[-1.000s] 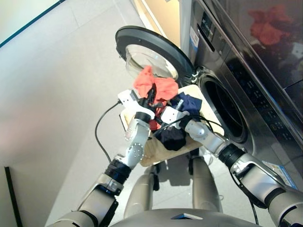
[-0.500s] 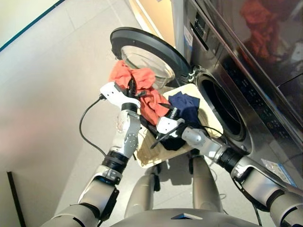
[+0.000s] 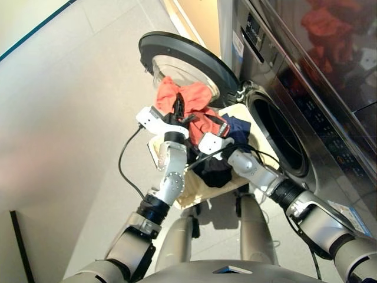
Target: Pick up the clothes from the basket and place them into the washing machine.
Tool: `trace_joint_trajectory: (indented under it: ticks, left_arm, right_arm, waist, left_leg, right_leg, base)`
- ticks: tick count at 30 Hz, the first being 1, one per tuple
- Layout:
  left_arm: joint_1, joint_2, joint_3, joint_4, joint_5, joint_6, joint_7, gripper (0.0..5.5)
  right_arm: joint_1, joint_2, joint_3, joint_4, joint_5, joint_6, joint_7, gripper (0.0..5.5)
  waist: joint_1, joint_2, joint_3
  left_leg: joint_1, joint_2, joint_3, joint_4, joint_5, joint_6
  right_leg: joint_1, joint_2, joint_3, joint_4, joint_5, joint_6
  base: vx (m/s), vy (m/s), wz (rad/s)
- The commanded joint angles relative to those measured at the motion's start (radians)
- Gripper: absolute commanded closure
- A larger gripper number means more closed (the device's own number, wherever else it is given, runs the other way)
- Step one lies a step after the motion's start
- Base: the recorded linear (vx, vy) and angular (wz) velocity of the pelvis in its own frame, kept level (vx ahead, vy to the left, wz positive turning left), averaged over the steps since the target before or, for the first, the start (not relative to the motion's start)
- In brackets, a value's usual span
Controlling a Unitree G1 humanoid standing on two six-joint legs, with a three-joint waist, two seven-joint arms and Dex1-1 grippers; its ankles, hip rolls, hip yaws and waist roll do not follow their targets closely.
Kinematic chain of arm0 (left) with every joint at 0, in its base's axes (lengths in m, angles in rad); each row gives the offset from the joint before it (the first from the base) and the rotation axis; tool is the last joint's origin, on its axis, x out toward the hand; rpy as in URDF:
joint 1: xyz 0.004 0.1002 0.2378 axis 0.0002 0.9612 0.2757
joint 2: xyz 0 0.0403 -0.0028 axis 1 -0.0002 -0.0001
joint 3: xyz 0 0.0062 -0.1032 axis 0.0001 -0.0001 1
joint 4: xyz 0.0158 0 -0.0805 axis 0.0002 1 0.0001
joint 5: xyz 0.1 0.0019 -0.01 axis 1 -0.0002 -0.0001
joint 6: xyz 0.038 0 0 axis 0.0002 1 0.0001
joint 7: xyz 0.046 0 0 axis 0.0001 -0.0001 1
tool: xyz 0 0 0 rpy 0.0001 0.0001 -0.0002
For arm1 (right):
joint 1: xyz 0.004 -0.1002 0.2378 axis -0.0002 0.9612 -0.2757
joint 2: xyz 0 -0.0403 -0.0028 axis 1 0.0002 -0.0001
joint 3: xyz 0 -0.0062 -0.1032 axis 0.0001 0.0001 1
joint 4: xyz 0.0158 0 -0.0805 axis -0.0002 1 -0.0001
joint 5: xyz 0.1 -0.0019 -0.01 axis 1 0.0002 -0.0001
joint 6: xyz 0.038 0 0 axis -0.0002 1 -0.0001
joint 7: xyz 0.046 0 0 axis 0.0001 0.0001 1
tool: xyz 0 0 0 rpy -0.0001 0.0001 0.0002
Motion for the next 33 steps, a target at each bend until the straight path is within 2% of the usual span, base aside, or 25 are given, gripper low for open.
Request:
trace_joint_trajectory:
  ticks: [1, 3, 4, 5, 6, 7, 8, 12, 13, 14, 15, 18, 20, 23, 24, 25, 28, 33]
  left_arm:
    - [-0.015, 0.033, -0.019, -0.153, -0.061, -0.015, -0.081, 5.50]
    - [-0.003, 0.045, -0.041, -0.174, -0.079, -0.003, -0.100, 5.50]
    - [0.003, 0.047, -0.049, -0.182, -0.089, 0.000, -0.107, 5.50]
    - [0.009, 0.055, -0.060, -0.189, -0.096, 0.008, -0.115, 5.50]
    - [0.014, 0.059, -0.066, -0.194, -0.099, 0.012, -0.121, 5.50]
    - [0.021, 0.061, -0.073, -0.198, -0.105, 0.016, -0.125, 5.50]
    - [0.025, 0.065, -0.076, -0.202, -0.111, 0.018, -0.130, 5.50]
    - [0.030, 0.073, -0.077, -0.203, -0.114, 0.021, -0.131, 5.39]
    - [0.032, 0.075, -0.074, -0.199, -0.112, 0.022, -0.132, 3.97]
    - [0.034, 0.074, -0.069, -0.194, -0.108, 0.020, -0.129, 0.65]
    - [0.037, 0.074, -0.065, -0.187, -0.103, 0.018, -0.125, 0.00]
    - [0.039, 0.076, -0.029, -0.155, -0.086, 0.007, -0.115, 0.00]
    - [0.042, 0.068, 0.024, -0.107, -0.064, -0.011, -0.084, 0.00]
    - [0.049, 0.079, 0.138, -0.067, -0.004, -0.037, -0.020, 0.00]
    - [0.068, 0.080, 0.183, -0.071, 0.002, -0.051, 0.000, 0.00]
    - [0.072, 0.094, 0.210, -0.028, 0.049, -0.074, 0.030, 0.00]
    - [0.086, 0.083, 0.267, 0.035, 0.086, -0.114, 0.085, 0.00]
    - [0.105, 0.075, 0.314, 0.069, 0.127, -0.131, 0.114, 0.00]
  right_arm:
    - [-0.151, 0.075, -0.043, 0.029, -0.001, -0.054, -0.039, 0.00]
    - [-0.167, 0.076, -0.059, 0.062, 0.008, -0.053, -0.048, 0.00]
    - [-0.172, 0.076, -0.065, 0.070, 0.012, -0.053, -0.047, 2.09]
    - [-0.180, 0.076, -0.072, 0.083, 0.018, -0.052, -0.050, 3.39]
    - [-0.183, 0.075, -0.078, 0.089, 0.022, -0.052, -0.052, 4.23]
    - [-0.182, 0.073, -0.082, 0.093, 0.027, -0.053, -0.054, 5.35]
    - [-0.182, 0.067, -0.090, 0.095, 0.031, -0.053, -0.059, 5.50]
    - [-0.179, 0.043, -0.118, 0.095, 0.036, -0.054, -0.079, 5.50]
    - [-0.176, 0.037, -0.125, 0.095, 0.038, -0.054, -0.082, 5.50]
    - [-0.170, 0.034, -0.132, 0.091, 0.039, -0.055, -0.086, 5.50]
    - [-0.166, 0.029, -0.139, 0.085, 0.040, -0.056, -0.092, 5.50]
    - [-0.144, 0.019, -0.164, 0.073, 0.045, -0.058, -0.112, 5.50]
    - [-0.131, 0.003, -0.195, -0.068, 0.081, -0.045, -0.130, 5.50]
    - [-0.004, -0.055, -0.267, -0.200, 0.090, -0.040, -0.149, 5.50]
    - [0.122, -0.048, -0.268, -0.223, 0.072, -0.059, -0.143, 5.50]
    - [0.143, -0.046, -0.278, -0.111, 0.048, -0.071, -0.186, 5.50]
    - [0.116, -0.013, -0.307, -0.016, 0.016, -0.040, -0.277, 5.50]
    - [0.110, 0.009, -0.427, 0.126, 0.105, -0.030, -0.373, 5.50]
  waist:
    - [0.019, 0.023, 0.012]
    - [0.027, 0.027, 0.011]
    - [0.030, 0.028, 0.011]
    - [0.033, 0.030, 0.011]
    - [0.035, 0.031, 0.011]
    - [0.037, 0.031, 0.012]
    - [0.037, 0.032, 0.013]
    - [0.040, 0.033, 0.014]
    - [0.039, 0.032, 0.015]
    - [0.039, 0.032, 0.016]
    - [0.038, 0.031, 0.017]
    - [0.035, 0.027, 0.021]
    - [0.019, 0.019, 0.025]
    - [-0.006, 0.006, 0.037]
    - [-0.017, 0.002, 0.044]
    - [-0.022, 0.000, 0.050]
    - [-0.022, -0.006, 0.049]
    - [-0.015, -0.010, 0.054]
  left_leg:
    - [0.018, -0.021, -0.005, 0.080, -0.062, 0.028]
    - [0.017, -0.022, -0.005, 0.079, -0.061, 0.028]
    - [0.016, -0.022, -0.007, 0.080, -0.061, 0.028]
    - [0.016, -0.022, -0.009, 0.079, -0.061, 0.028]
    - [0.017, -0.023, -0.010, 0.080, -0.061, 0.029]
    - [0.017, -0.023, -0.011, 0.079, -0.060, 0.028]
    - [0.016, -0.024, -0.013, 0.079, -0.060, 0.028]
    - [0.011, -0.026, -0.015, 0.083, -0.061, 0.029]
    - [0.011, -0.027, -0.016, 0.084, -0.062, 0.030]
    - [0.010, -0.027, -0.016, 0.086, -0.064, 0.030]
    - [0.009, -0.027, -0.017, 0.088, -0.065, 0.030]
    - [-0.001, -0.028, -0.018, 0.097, -0.068, 0.032]
    - [0.001, -0.026, -0.010, 0.096, -0.071, 0.033]
    - [-0.006, -0.024, -0.006, 0.101, -0.076, 0.033]
    - [-0.010, -0.023, -0.003, 0.102, -0.077, 0.033]
    - [-0.016, -0.022, -0.004, 0.106, -0.082, 0.033]
    - [-0.052, -0.024, -0.009, 0.118, -0.080, 0.032]
    - [-0.108, -0.029, -0.017, 0.128, -0.077, 0.036]
  right_leg:
    - [0.092, -0.019, -0.014, -0.271, 0.203, 0.080]
    - [0.090, -0.020, -0.016, -0.270, 0.203, 0.080]
    - [0.089, -0.021, -0.016, -0.269, 0.204, 0.080]
    - [0.089, -0.021, -0.017, -0.269, 0.204, 0.081]
    - [0.090, -0.022, -0.018, -0.269, 0.204, 0.081]
    - [0.091, -0.022, -0.019, -0.270, 0.204, 0.081]
    - [0.090, -0.022, -0.020, -0.269, 0.204, 0.080]
    - [0.086, -0.024, -0.022, -0.264, 0.205, 0.080]
    - [0.084, -0.024, -0.023, -0.264, 0.205, 0.080]
    - [0.083, -0.024, -0.024, -0.262, 0.205, 0.080]
    - [0.081, -0.025, -0.023, -0.261, 0.205, 0.080]
    - [0.075, -0.024, -0.021, -0.258, 0.206, 0.080]
    - [0.069, -0.020, -0.016, -0.256, 0.207, 0.077]
    - [0.062, -0.014, -0.015, -0.256, 0.207, 0.075]
    - [0.056, -0.014, -0.014, -0.255, 0.209, 0.075]
    - [0.049, -0.013, -0.013, -0.251, 0.205, 0.075]
    - [0.020, -0.012, -0.009, -0.242, 0.207, 0.074]
    - [-0.048, -0.014, -0.007, -0.207, 0.205, 0.070]
  base:
    - [0.000, 0.000, 0.000]
    - [0.000, 0.000, 0.000]
    - [0.000, 0.000, 0.000]
    - [0.000, 0.000, 0.000]
    - [0.000, 0.000, 0.000]
    - [0.000, 0.000, 0.000]
    - [0.000, 0.000, 0.000]
    - [0.000, 0.000, 0.000]
    - [0.000, 0.000, 0.000]
    - [0.000, 0.000, 0.000]
    - [0.000, 0.000, 0.000]
    - [0.000, 0.000, 0.000]
    - [0.000, 0.000, 0.000]
    - [0.000, 0.000, 0.000]
    - [0.000, 0.000, 0.000]
    - [0.000, 0.000, 0.000]
    - [0.000, 0.000, 0.000]
    - [0.000, 0.000, 0.000]
